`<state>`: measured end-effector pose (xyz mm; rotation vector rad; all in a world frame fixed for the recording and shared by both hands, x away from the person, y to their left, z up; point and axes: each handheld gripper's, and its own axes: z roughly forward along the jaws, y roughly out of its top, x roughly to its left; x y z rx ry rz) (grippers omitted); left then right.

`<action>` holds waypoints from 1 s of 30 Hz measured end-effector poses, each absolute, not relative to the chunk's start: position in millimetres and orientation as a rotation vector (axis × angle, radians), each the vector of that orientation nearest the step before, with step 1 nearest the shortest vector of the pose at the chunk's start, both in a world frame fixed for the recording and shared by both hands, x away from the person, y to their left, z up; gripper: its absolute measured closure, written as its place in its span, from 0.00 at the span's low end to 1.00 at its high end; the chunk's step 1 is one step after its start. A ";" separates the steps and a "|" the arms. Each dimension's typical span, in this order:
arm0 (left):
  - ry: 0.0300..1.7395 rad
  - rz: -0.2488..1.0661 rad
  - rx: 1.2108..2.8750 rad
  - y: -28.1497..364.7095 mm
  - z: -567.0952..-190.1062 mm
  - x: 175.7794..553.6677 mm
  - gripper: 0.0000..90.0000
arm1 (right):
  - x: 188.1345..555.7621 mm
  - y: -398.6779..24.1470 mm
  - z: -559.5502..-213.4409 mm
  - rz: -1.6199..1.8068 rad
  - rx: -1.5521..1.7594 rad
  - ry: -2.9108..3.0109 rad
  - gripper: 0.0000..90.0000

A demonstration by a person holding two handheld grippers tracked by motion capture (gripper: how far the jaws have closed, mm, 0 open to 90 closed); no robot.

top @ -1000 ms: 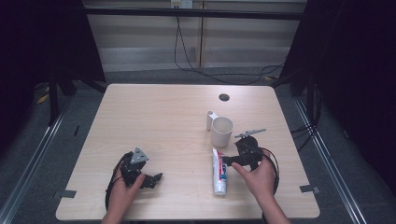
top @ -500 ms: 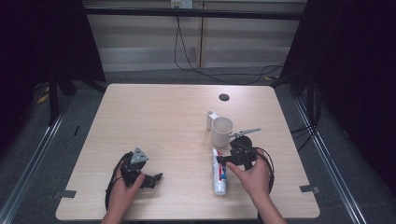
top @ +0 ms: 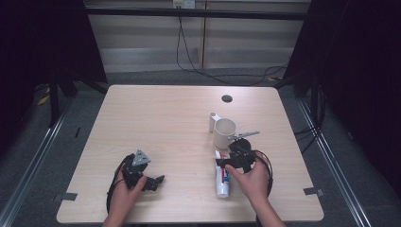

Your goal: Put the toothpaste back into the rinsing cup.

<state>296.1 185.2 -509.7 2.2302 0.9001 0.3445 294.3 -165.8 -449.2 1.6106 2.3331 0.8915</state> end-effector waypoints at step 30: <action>0.899 0.345 2.232 185.4 -509.6 296.2 0.00 | 294.2 -161.3 -471.2 0.832 1.730 2.328 0.45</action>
